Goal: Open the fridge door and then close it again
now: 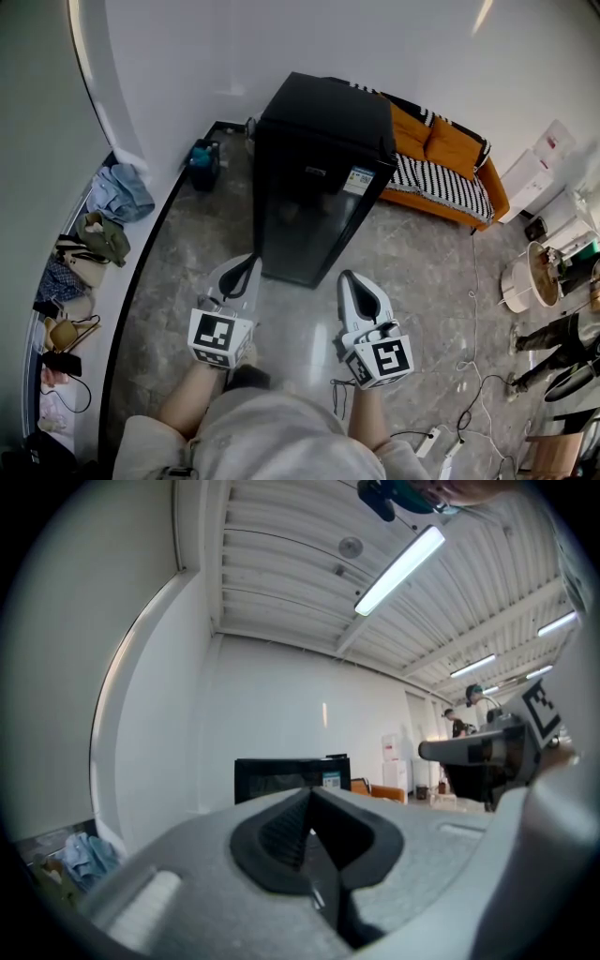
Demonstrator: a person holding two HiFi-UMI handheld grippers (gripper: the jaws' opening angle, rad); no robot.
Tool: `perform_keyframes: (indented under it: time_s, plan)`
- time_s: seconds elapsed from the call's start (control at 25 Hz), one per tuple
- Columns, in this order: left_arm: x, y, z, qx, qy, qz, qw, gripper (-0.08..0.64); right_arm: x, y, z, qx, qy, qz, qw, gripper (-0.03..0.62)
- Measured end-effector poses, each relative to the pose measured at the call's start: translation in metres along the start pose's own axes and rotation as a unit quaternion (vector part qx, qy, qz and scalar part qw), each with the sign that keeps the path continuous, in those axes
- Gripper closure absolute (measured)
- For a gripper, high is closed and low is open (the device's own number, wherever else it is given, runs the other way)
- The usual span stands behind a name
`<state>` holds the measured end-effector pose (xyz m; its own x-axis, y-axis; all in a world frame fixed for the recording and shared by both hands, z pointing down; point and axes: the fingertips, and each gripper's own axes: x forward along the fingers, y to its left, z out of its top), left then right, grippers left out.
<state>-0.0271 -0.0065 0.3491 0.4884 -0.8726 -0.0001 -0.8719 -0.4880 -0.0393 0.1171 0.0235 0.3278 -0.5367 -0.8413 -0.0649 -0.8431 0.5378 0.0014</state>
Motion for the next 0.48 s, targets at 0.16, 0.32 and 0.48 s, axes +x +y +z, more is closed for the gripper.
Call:
perform_keyframes:
  time_s: [0.16, 0.32, 0.48]
  plan:
    - [-0.004, -0.0038, 0.0002, 0.001, 0.0, 0.002, 1.0, 0.558, -0.0048, 0.0008, 0.0014, -0.001, -0.003, 0.0, 1.0, 0.594]
    - [-0.0047, -0.0036, -0.0013, 0.001, 0.001, 0.005, 1.0, 0.558, -0.0047, 0.0014, 0.0011, -0.002, -0.004, 0.004, 1.0, 0.594]
    - [-0.0031, -0.008, -0.0023, 0.003, 0.002, 0.005, 1.0, 0.558, -0.0067, -0.0009, 0.001, -0.003, -0.006, 0.007, 1.0, 0.594]
